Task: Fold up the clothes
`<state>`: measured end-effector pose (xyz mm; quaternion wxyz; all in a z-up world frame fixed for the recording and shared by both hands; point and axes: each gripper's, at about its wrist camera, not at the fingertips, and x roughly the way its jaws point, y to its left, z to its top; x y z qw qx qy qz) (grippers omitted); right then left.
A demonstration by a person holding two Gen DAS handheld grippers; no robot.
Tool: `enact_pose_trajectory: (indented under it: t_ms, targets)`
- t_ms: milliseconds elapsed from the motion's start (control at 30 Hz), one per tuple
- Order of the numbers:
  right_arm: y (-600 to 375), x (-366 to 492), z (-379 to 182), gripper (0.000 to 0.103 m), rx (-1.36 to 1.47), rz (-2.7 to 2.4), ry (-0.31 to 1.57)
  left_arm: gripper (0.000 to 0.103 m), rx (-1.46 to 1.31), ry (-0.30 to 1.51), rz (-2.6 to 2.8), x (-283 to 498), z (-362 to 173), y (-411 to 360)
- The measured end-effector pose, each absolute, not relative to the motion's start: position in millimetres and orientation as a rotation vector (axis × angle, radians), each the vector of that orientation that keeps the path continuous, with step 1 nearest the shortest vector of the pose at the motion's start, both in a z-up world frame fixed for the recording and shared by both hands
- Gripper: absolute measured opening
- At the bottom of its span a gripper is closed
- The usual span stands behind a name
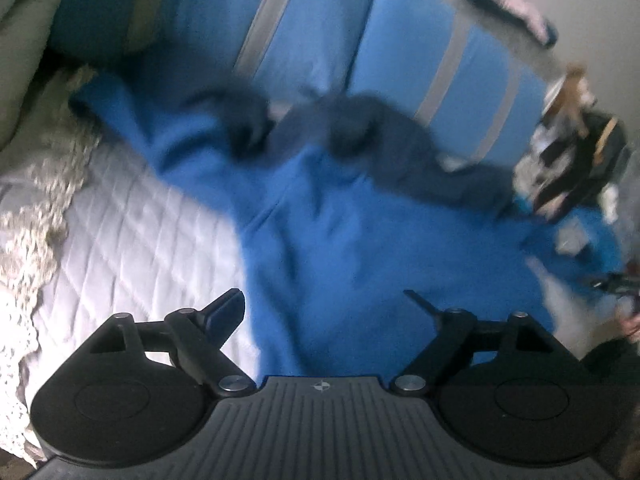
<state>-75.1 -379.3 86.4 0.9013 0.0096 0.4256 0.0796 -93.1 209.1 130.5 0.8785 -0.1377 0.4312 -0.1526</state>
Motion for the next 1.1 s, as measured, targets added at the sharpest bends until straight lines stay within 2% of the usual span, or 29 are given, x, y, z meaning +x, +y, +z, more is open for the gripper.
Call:
enact_pose_trajectory:
  t_ms: [333,567,833,967,1100]
  targets:
    - [-357,-99,146,0.103,-0.171,0.176,0.839,0.085,-0.275,0.757,-0.497,-124,239,183]
    - [-355,-100,198,0.103,0.010,0.282,0.841,0.085,-0.221,0.699,-0.554,-137,299,164]
    - [-358,-127,303,0.103,0.045,0.393,0.652,0.086,-0.126,0.600,-0.575,-153,372,153]
    - [-367,-119,338,0.103,0.039,0.344,0.562,0.088,-0.099,0.556,-0.558,-144,391,153]
    - [-372,-97,347,0.103,0.011,0.278,0.526,0.088,-0.088,0.544,-0.533,-121,390,156]
